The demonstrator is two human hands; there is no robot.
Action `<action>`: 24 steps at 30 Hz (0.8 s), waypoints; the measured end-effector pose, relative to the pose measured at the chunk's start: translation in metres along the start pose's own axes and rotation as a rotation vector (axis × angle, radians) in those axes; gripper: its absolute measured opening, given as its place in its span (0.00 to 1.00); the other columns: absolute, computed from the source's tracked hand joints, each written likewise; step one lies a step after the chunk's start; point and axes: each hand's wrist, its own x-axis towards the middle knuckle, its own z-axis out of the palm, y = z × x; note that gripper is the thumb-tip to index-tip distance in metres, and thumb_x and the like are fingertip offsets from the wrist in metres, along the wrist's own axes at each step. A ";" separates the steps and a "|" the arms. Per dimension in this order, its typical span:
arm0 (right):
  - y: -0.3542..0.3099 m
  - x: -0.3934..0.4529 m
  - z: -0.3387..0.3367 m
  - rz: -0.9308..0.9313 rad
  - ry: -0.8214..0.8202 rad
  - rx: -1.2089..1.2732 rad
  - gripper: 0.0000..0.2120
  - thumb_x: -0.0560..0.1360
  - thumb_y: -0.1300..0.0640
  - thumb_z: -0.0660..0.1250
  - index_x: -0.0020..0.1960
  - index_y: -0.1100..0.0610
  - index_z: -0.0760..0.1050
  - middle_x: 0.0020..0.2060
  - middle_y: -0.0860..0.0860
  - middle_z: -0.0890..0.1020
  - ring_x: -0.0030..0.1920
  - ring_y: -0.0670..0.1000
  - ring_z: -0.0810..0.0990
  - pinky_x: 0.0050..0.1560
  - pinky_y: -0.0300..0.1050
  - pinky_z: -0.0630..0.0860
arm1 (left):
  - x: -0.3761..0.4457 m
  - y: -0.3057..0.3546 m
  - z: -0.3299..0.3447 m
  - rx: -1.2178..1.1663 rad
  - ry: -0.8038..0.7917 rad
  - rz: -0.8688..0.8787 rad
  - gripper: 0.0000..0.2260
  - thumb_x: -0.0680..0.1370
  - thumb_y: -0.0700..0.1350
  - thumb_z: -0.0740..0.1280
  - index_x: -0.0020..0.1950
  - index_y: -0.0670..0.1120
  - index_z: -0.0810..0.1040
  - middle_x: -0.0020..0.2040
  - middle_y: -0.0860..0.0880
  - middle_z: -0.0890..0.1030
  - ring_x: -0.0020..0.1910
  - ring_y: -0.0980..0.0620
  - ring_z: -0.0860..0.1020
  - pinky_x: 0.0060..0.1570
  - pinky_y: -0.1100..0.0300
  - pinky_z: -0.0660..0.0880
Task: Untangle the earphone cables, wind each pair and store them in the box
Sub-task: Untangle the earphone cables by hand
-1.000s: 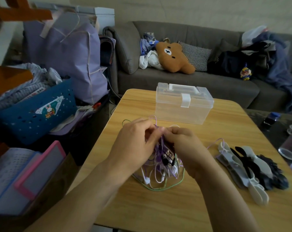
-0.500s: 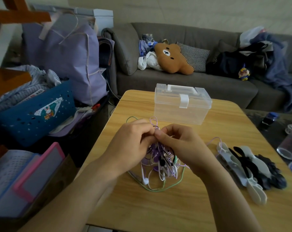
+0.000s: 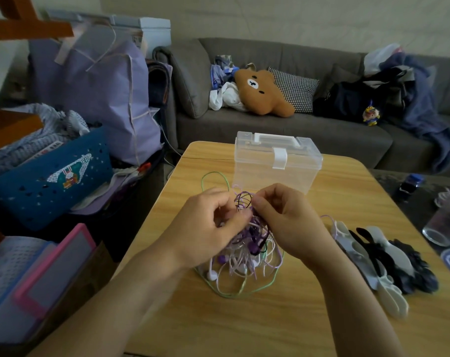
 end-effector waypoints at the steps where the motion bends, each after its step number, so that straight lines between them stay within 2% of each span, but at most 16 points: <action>1: -0.001 -0.001 0.000 -0.019 0.001 -0.020 0.05 0.79 0.56 0.67 0.45 0.55 0.77 0.37 0.58 0.84 0.35 0.56 0.79 0.42 0.57 0.78 | 0.001 -0.002 0.002 0.073 0.052 0.032 0.16 0.78 0.50 0.68 0.33 0.45 0.71 0.33 0.52 0.71 0.33 0.55 0.70 0.35 0.62 0.67; 4: -0.003 -0.001 -0.002 -0.007 0.010 -0.023 0.05 0.78 0.55 0.69 0.45 0.55 0.78 0.39 0.59 0.84 0.35 0.51 0.79 0.44 0.57 0.79 | 0.003 -0.006 0.000 0.093 0.233 0.075 0.15 0.81 0.49 0.66 0.34 0.47 0.73 0.33 0.54 0.71 0.33 0.54 0.71 0.34 0.63 0.67; 7: -0.003 -0.001 -0.002 0.032 -0.030 -0.016 0.05 0.77 0.55 0.70 0.45 0.57 0.80 0.37 0.55 0.85 0.33 0.47 0.79 0.39 0.50 0.78 | 0.005 -0.006 -0.006 -0.008 0.372 0.057 0.13 0.80 0.51 0.66 0.40 0.45 0.80 0.33 0.54 0.74 0.32 0.54 0.73 0.34 0.63 0.69; 9: -0.002 -0.001 -0.001 0.037 -0.045 0.015 0.04 0.77 0.56 0.70 0.44 0.57 0.80 0.34 0.51 0.85 0.32 0.45 0.78 0.36 0.44 0.75 | 0.005 -0.001 -0.007 -0.315 0.305 -0.080 0.14 0.79 0.52 0.66 0.39 0.44 0.80 0.29 0.51 0.74 0.27 0.53 0.70 0.30 0.62 0.67; 11: -0.002 -0.001 -0.001 0.029 -0.035 0.032 0.04 0.77 0.58 0.70 0.44 0.56 0.80 0.33 0.49 0.85 0.32 0.46 0.78 0.36 0.44 0.75 | 0.005 0.002 -0.010 -0.619 0.145 -0.209 0.15 0.79 0.51 0.66 0.37 0.45 0.78 0.29 0.46 0.74 0.23 0.52 0.66 0.25 0.61 0.59; 12: -0.002 0.000 -0.001 0.018 -0.030 0.036 0.04 0.76 0.58 0.71 0.43 0.56 0.80 0.33 0.49 0.84 0.32 0.47 0.78 0.37 0.45 0.75 | 0.005 0.004 -0.012 -0.696 0.060 -0.246 0.13 0.78 0.50 0.65 0.37 0.44 0.78 0.31 0.46 0.73 0.22 0.53 0.64 0.24 0.61 0.56; 13: -0.002 0.000 -0.002 0.005 -0.035 0.035 0.03 0.76 0.58 0.71 0.44 0.56 0.80 0.33 0.49 0.84 0.33 0.47 0.78 0.37 0.46 0.75 | 0.005 0.007 -0.014 -0.712 -0.012 -0.269 0.13 0.78 0.50 0.66 0.39 0.42 0.77 0.31 0.46 0.73 0.21 0.54 0.63 0.23 0.62 0.55; 15: -0.002 -0.001 -0.003 -0.021 -0.081 0.003 0.03 0.76 0.57 0.72 0.45 0.56 0.79 0.33 0.48 0.82 0.33 0.46 0.79 0.37 0.43 0.75 | 0.003 0.011 -0.013 -0.576 -0.077 -0.273 0.13 0.79 0.46 0.68 0.44 0.36 0.77 0.30 0.47 0.74 0.22 0.55 0.67 0.22 0.66 0.62; 17: -0.003 -0.004 -0.001 -0.039 -0.113 -0.051 0.04 0.75 0.56 0.73 0.45 0.55 0.79 0.33 0.47 0.83 0.32 0.45 0.79 0.34 0.40 0.75 | 0.001 0.010 -0.011 -0.383 -0.073 -0.226 0.08 0.79 0.42 0.68 0.47 0.38 0.82 0.33 0.45 0.82 0.29 0.55 0.78 0.30 0.64 0.74; 18: -0.003 -0.005 -0.001 -0.046 -0.103 -0.074 0.04 0.75 0.56 0.73 0.45 0.54 0.79 0.33 0.49 0.83 0.32 0.45 0.79 0.32 0.38 0.74 | 0.000 0.008 -0.010 -0.325 -0.071 -0.209 0.06 0.80 0.42 0.67 0.47 0.41 0.83 0.34 0.45 0.83 0.31 0.54 0.79 0.33 0.62 0.76; 21: -0.004 -0.004 0.000 -0.054 -0.026 -0.058 0.04 0.74 0.60 0.74 0.45 0.55 0.79 0.35 0.49 0.83 0.30 0.43 0.77 0.30 0.35 0.73 | 0.001 0.003 -0.012 -0.336 0.045 -0.227 0.09 0.82 0.41 0.64 0.46 0.42 0.81 0.26 0.47 0.77 0.22 0.54 0.68 0.24 0.64 0.65; 24: 0.001 -0.001 -0.001 -0.044 0.012 -0.108 0.06 0.73 0.61 0.72 0.45 0.52 0.78 0.36 0.47 0.82 0.30 0.43 0.76 0.32 0.39 0.73 | 0.004 0.005 -0.015 -0.507 0.196 -0.202 0.09 0.82 0.40 0.60 0.45 0.38 0.76 0.28 0.43 0.79 0.18 0.56 0.61 0.19 0.67 0.57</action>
